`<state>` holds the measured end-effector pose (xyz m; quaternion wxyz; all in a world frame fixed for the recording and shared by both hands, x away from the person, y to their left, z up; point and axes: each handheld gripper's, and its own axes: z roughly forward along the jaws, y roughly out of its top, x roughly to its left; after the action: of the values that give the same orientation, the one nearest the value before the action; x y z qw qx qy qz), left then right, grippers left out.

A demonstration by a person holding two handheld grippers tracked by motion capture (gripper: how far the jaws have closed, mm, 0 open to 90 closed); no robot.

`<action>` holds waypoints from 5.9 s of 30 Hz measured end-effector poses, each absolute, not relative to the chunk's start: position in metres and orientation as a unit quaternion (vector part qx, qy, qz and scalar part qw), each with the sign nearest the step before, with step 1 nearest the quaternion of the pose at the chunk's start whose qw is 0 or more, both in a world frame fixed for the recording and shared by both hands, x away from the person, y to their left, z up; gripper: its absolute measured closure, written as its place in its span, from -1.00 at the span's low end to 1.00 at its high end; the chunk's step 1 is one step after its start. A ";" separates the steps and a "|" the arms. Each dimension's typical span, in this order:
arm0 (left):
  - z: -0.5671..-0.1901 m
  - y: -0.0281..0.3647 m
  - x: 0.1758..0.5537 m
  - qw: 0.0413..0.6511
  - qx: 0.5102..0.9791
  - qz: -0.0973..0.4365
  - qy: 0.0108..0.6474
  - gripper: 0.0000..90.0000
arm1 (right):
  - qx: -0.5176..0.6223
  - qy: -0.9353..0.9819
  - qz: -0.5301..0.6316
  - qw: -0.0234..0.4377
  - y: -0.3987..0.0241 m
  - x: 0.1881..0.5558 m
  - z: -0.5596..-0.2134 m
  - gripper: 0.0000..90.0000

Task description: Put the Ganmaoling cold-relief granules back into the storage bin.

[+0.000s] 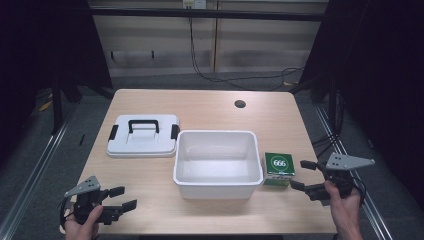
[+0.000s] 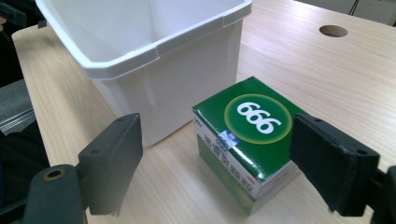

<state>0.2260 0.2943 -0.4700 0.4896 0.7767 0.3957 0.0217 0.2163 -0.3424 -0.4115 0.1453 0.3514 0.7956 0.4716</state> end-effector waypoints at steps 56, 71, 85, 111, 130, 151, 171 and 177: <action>-0.471 0.295 0.224 0.488 0.781 0.010 0.390 -0.54 | 0.228 0.944 0.240 0.011 -0.278 0.316 -0.372 -0.63; -0.472 0.296 0.224 0.487 0.779 0.011 0.395 -0.55 | 0.153 0.973 0.170 0.041 -0.267 0.330 -0.387 -0.79; -0.472 0.296 0.223 0.487 0.779 0.011 0.395 -0.55 | 0.162 0.977 0.139 0.011 -0.274 0.343 -0.396 -0.79; -0.472 0.297 0.223 0.486 0.779 0.012 0.396 -0.55 | 0.102 0.993 0.052 -0.012 -0.260 0.346 -0.422 -0.70; -0.471 0.297 0.223 0.488 0.777 0.014 0.396 -0.55 | 0.130 0.989 0.073 -0.023 -0.268 0.343 -0.412 -0.65; -0.471 0.297 0.223 0.488 0.777 0.014 0.398 -0.55 | 0.179 0.974 0.138 0.005 -0.289 0.330 -0.384 -0.65; -0.471 0.298 0.222 0.489 0.776 0.016 0.397 -0.55 | 0.201 0.959 0.195 0.035 -0.312 0.312 -0.361 -0.65; -0.471 0.298 0.222 0.490 0.775 0.015 0.399 -0.55 | 0.201 0.953 0.223 0.047 -0.319 0.309 -0.351 -0.65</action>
<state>0.2220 0.2978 -0.4709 0.4902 0.7750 0.3986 0.0152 0.3094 -0.3188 -0.3505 0.0467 0.2007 0.9529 0.2226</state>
